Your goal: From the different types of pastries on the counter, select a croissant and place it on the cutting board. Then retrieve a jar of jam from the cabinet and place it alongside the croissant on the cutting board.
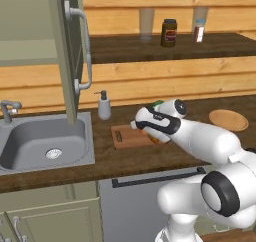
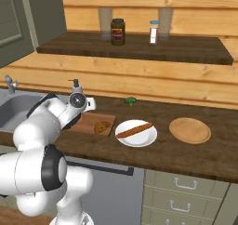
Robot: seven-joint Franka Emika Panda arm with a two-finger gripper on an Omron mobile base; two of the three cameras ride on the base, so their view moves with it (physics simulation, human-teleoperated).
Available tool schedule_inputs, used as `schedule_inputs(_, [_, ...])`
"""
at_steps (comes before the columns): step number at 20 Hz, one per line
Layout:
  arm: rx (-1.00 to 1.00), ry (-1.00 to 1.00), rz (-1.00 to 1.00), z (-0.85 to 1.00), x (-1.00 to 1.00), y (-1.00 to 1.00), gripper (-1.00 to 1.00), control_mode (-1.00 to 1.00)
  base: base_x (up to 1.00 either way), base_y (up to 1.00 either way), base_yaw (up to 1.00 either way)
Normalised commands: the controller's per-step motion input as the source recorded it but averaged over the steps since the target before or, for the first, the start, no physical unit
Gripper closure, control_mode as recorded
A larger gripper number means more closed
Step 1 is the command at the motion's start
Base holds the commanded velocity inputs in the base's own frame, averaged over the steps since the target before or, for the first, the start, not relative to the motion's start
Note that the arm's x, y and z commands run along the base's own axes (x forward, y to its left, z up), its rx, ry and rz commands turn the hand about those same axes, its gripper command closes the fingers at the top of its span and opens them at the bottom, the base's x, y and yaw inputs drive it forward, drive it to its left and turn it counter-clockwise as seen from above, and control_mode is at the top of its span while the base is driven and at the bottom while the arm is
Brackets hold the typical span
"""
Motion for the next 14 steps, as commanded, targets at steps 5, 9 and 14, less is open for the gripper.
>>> schedule_inputs(5, [0.00,0.00,0.00,-0.13,0.00,-0.22,1.00,-1.00,0.00,0.00,0.00])
schedule_inputs(9, [0.00,0.00,0.00,-0.26,0.00,-0.25,1.00,-1.00,0.00,0.00,0.00])
schedule_inputs(14, [0.00,0.00,0.00,-0.29,0.00,-0.04,1.00,-1.00,0.00,0.00,0.00])
